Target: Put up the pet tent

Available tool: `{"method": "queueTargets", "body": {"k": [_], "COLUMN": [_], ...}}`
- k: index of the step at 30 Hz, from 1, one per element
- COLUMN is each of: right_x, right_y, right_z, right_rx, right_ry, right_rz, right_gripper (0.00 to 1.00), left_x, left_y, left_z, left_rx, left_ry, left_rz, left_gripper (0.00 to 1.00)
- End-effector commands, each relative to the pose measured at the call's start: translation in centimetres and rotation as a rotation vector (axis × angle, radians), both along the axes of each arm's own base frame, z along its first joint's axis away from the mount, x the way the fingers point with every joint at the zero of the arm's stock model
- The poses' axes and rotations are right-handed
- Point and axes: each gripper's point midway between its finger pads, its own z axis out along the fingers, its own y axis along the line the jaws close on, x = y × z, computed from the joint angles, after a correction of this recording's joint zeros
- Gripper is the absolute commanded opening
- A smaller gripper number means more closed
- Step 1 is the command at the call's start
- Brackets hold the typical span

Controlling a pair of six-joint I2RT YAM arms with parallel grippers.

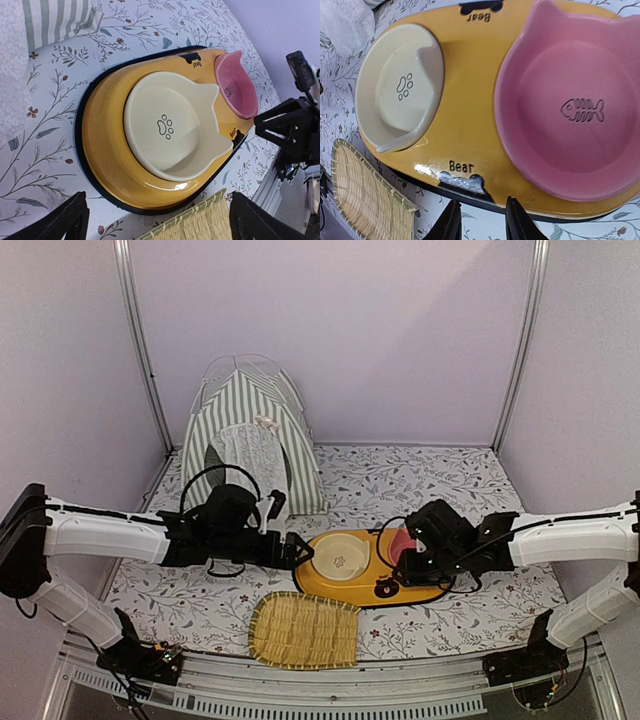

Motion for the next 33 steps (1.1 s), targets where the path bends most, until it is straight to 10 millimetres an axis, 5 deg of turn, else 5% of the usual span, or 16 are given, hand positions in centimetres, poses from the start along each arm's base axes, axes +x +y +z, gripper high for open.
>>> {"method": "queueTargets", "body": {"k": [1, 7, 12, 17, 33], "right_x": [-2.3, -3.6, -1.5, 0.6, 9.3], "right_y": [4.6, 7.5, 7.2, 6.2, -5.3], "right_z": [-1.2, -4.0, -4.9, -4.9, -5.7], "right_rx": [0.054, 0.068, 0.036, 0.029, -0.073], "right_ry": [0.064, 0.135, 0.112, 0.092, 0.024], "right_rz": [0.029, 0.053, -0.01, -0.059, -0.2], "right_gripper": [0.42, 0.46, 0.54, 0.56, 0.74], "left_x": [-0.3, -1.4, -0.9, 0.5, 5.8], "left_y": [-0.8, -2.5, -4.5, -7.2, -14.3], "left_z": [-1.5, -4.3, -5.9, -6.9, -6.0], "left_rx": [-0.007, 0.034, 0.047, 0.053, -0.025], "left_ry": [0.038, 0.094, 0.117, 0.117, 0.074], "left_rz": [-0.033, -0.101, -0.134, -0.164, -0.168], "left_gripper": [0.97, 0.82, 0.64, 0.59, 0.57]}}
